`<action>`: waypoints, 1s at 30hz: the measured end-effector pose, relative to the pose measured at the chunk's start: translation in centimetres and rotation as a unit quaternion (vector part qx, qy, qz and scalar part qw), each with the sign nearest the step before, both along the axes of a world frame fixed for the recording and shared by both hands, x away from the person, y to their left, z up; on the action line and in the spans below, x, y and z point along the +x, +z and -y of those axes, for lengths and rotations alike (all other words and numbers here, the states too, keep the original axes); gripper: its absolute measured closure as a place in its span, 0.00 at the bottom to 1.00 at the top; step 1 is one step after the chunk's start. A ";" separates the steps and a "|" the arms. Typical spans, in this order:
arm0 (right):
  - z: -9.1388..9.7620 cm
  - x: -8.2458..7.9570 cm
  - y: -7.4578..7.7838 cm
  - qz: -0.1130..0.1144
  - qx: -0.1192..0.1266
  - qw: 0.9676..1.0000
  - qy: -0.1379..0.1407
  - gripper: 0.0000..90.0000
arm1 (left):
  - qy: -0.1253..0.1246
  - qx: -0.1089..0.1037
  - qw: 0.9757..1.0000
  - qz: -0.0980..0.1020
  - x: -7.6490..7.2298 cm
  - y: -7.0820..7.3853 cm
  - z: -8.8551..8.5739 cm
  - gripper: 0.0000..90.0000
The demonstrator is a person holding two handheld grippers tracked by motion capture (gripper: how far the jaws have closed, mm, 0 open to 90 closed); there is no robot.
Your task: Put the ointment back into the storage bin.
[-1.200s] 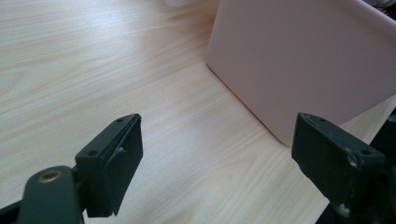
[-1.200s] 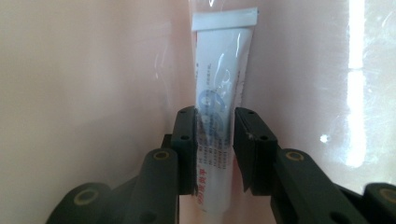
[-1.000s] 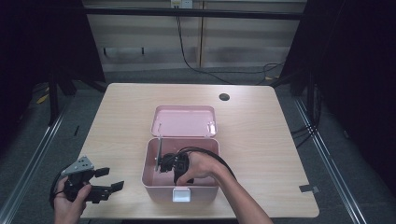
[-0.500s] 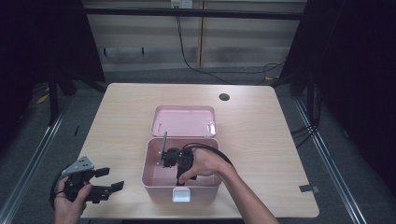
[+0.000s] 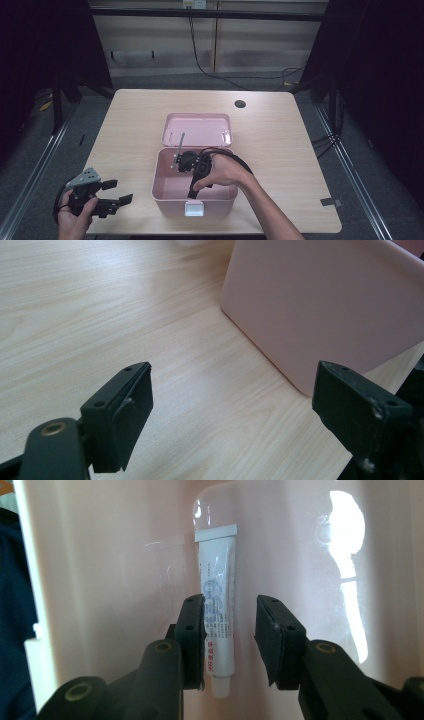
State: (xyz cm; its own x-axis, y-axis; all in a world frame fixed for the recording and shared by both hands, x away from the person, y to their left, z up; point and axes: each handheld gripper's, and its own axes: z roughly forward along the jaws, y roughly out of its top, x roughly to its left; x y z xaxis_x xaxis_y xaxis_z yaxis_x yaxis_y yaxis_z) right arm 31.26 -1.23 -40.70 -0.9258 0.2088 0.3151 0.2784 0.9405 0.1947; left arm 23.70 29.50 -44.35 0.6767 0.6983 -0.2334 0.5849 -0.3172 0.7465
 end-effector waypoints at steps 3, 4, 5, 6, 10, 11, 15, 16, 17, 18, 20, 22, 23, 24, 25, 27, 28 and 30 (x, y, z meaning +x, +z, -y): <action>0.3 0.1 0.4 0.005 0.003 1.000 -0.004 0.73 | 0.000 0.000 1.000 0.000 0.0 0.0 0.0 0.18; 0.4 0.1 0.5 0.004 0.009 1.000 -0.009 0.73 | 0.000 0.000 1.000 0.000 0.0 0.0 0.0 0.18; 0.5 0.1 0.7 0.005 0.008 1.000 -0.011 0.73 | 0.000 0.000 1.000 0.000 0.0 0.0 0.0 0.18; 0.7 0.1 0.8 0.008 0.009 1.000 -0.011 0.72 | 0.000 0.000 1.000 0.000 0.0 0.0 0.0 0.18; 1.2 0.2 1.1 0.010 0.015 1.000 -0.020 0.71 | -0.001 0.001 1.000 0.000 0.0 0.0 0.0 0.18; 1.2 0.2 1.1 0.010 0.015 1.000 -0.020 0.71 | -0.001 0.001 1.000 0.000 0.0 0.0 0.0 0.18; 1.6 0.1 1.5 0.014 0.020 0.999 -0.026 0.71 | -0.001 0.002 1.000 0.000 0.0 0.0 0.0 0.18; 1.7 0.1 1.7 0.016 0.017 0.999 -0.025 0.71 | 0.000 0.002 1.000 0.001 0.0 0.0 0.0 0.18; 1.7 0.1 1.7 0.016 0.017 0.999 -0.025 0.71 | 0.000 0.002 1.000 0.001 0.0 0.0 0.0 0.18; 1.8 0.1 1.8 0.016 0.017 0.999 -0.028 0.71 | 0.000 0.001 1.000 0.000 0.0 0.0 0.0 0.18; 2.0 0.1 2.1 0.017 0.020 0.999 -0.027 0.70 | -0.001 0.001 1.000 0.000 0.0 0.0 0.0 0.18; 2.1 0.1 2.4 0.022 0.022 0.999 -0.027 0.70 | -0.001 0.001 1.000 0.000 0.0 0.0 0.0 0.18; 2.2 0.1 2.6 0.021 0.022 0.999 -0.030 0.70 | -0.001 0.001 1.000 0.000 0.0 0.0 0.0 0.18; 2.2 0.1 2.6 0.023 0.026 0.999 -0.032 0.70 | -0.001 0.001 1.000 0.000 0.0 0.0 0.0 0.18; 2.3 0.1 2.8 0.021 0.022 0.999 -0.033 0.70 | -0.001 0.001 1.000 0.000 0.0 0.0 0.0 0.18; 2.4 0.0 2.8 0.021 0.023 0.999 -0.032 0.69 | -0.001 0.001 1.000 0.000 0.0 0.0 0.0 0.18; 2.4 0.0 2.9 0.023 0.021 0.999 -0.029 0.68 | -0.001 0.001 1.000 0.000 0.0 0.0 0.0 0.18; 2.8 0.1 3.2 0.023 0.022 0.999 -0.039 0.68 | -0.001 0.001 1.000 0.000 0.0 0.0 0.0 0.18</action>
State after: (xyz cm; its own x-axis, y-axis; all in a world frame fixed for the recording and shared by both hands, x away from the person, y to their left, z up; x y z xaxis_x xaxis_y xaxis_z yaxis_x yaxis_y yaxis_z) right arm 31.32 -3.98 -37.50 -0.9211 0.2667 0.2836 0.3395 0.9068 0.2500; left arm 23.70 29.47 -44.35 0.6784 0.6968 -0.2327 0.5846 -0.3201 0.7455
